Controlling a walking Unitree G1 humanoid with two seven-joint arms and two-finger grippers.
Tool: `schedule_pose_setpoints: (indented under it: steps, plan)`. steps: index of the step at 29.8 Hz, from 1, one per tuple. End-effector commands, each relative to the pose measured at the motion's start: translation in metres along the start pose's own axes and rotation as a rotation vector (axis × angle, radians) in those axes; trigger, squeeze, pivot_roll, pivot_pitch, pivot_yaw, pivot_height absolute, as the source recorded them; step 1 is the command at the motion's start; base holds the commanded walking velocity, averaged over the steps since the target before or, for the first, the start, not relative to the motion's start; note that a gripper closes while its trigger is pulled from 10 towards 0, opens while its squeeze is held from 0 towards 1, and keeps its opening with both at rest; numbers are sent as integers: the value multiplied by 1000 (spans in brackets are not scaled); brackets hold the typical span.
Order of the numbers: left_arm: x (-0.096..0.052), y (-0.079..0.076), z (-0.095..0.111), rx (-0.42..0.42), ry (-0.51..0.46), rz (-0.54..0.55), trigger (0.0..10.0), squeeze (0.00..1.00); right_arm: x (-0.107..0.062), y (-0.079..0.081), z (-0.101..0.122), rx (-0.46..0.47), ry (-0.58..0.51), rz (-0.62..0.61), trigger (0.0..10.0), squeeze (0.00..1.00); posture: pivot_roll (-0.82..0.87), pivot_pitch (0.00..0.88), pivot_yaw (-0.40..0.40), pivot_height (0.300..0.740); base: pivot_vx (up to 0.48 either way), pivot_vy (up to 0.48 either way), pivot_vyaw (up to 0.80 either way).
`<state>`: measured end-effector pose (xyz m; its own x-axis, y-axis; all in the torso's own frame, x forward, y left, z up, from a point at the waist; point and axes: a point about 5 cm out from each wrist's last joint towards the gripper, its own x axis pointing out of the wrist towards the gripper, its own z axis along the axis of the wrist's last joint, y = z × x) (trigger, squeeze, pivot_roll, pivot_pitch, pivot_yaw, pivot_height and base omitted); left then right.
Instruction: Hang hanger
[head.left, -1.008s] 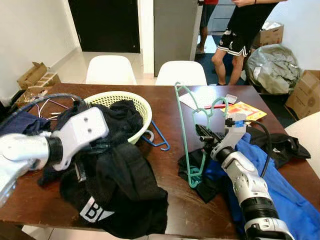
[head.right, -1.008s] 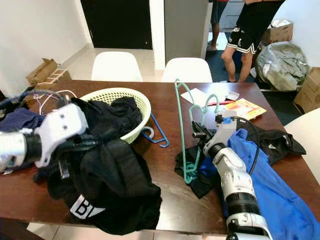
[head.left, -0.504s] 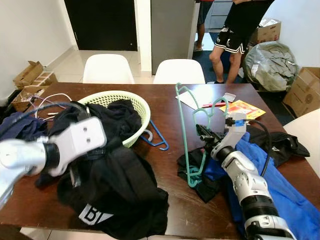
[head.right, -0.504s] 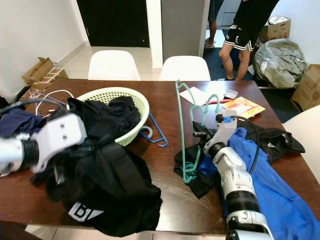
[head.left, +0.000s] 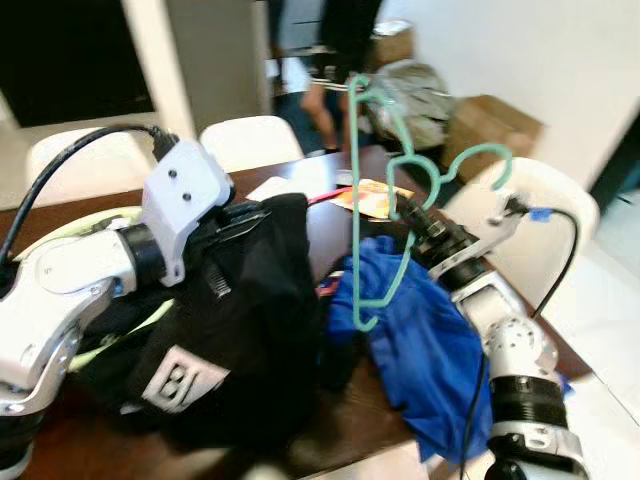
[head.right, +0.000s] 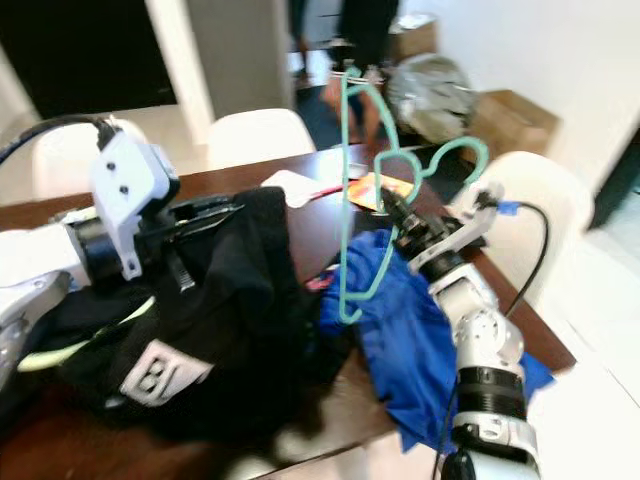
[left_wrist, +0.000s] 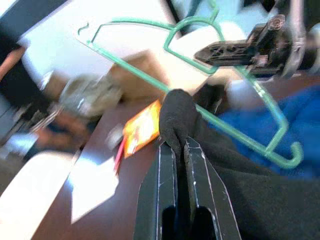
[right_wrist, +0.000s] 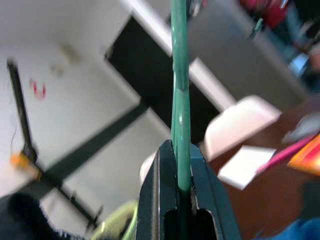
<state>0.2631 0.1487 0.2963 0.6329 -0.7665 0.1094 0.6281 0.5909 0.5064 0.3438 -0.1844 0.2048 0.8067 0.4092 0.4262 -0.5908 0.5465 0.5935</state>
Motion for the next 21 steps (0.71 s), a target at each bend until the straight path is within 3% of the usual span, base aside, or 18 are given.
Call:
schedule_pose_setpoints:
  steps: [1,2,6,13,14,16,18,19,20,21]
  plan:
    - [1,2,14,-13,-83,7,10000,0,11,14,23,35,-93,62,10000,0,28,2,11,740,0,0,-800]
    - [4,2,23,-30,-146,-7,10000,0,16,19,44,92,-186,87,10000,0,27,0,11,740,0,0,-800]
    - [6,2,33,-46,-210,-22,10000,0,18,25,69,163,-292,117,10000,0,23,0,14,740,0,0,-800]
    - [3,10,39,-44,-238,0,10000,0,15,28,84,159,-328,119,10000,0,22,0,15,740,0,0,-800]
    - [-1,23,48,-21,-265,70,10000,0,13,27,84,135,-311,108,10000,0,19,0,16,740,0,0,-800]
    - [-3,29,51,-13,-275,101,10000,0,12,26,84,128,-306,103,10000,0,19,0,16,740,0,0,-800]
    - [-11,56,67,38,-330,284,10000,0,11,19,83,113,-301,61,10000,0,22,0,14,740,0,0,-800]
    - [-11,56,67,38,-330,284,10000,0,11,19,83,113,-301,61,10000,0,22,0,14,740,0,0,-800]
    - [-19,76,80,81,-370,427,10000,0,10,14,84,99,-298,29,10000,0,22,0,14,740,0,0,-800]
    - [-19,76,80,81,-370,427,10000,0,10,14,84,99,-298,29,10000,0,22,0,14,740,0,0,-800]
